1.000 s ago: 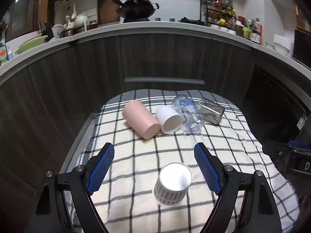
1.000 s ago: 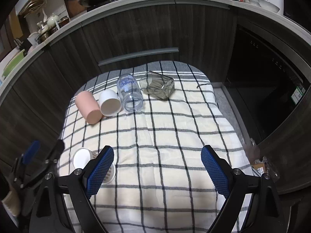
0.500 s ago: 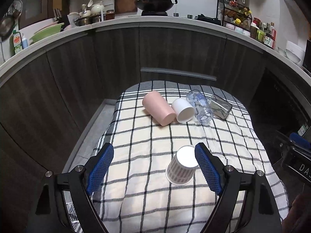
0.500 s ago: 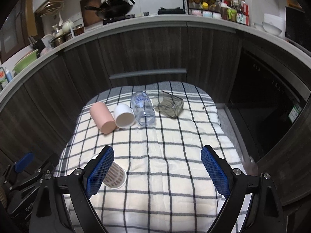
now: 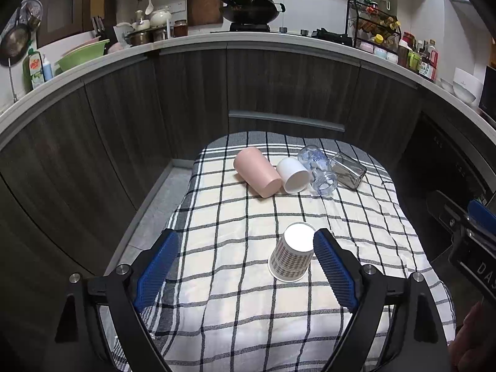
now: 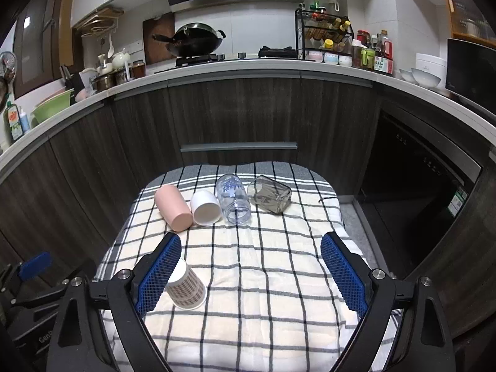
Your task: Flip cup upside down
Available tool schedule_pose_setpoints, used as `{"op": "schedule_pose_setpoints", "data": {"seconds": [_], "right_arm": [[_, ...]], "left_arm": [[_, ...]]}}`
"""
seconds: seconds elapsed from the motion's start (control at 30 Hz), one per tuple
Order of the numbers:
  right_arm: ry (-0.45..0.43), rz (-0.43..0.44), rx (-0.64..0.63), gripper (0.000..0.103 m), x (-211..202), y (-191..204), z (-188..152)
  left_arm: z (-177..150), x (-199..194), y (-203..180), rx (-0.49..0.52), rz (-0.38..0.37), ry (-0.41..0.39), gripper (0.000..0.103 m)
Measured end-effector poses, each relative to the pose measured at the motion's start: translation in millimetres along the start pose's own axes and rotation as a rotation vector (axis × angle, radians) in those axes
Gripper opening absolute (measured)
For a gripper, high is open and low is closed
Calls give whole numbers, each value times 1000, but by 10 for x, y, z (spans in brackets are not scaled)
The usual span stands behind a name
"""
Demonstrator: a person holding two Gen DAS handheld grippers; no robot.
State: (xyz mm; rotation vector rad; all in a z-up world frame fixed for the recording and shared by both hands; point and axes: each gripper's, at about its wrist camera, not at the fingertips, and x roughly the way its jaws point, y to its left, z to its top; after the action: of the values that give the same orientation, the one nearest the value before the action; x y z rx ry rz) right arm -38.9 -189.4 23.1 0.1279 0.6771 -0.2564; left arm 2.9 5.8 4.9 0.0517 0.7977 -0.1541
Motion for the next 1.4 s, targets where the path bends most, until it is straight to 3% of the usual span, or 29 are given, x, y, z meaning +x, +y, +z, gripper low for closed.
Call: {"op": "schedule_pose_setpoints", "data": {"seconds": [0.43, 1.4], "right_arm": [[-38, -12, -9, 94, -169, -3, -37], [-27, -14, 2, 94, -124, -34, -68]], "left_arm": [[-33, -103, -25, 13, 13, -19, 94], [-51, -76, -22, 15, 14, -6, 96]]}}
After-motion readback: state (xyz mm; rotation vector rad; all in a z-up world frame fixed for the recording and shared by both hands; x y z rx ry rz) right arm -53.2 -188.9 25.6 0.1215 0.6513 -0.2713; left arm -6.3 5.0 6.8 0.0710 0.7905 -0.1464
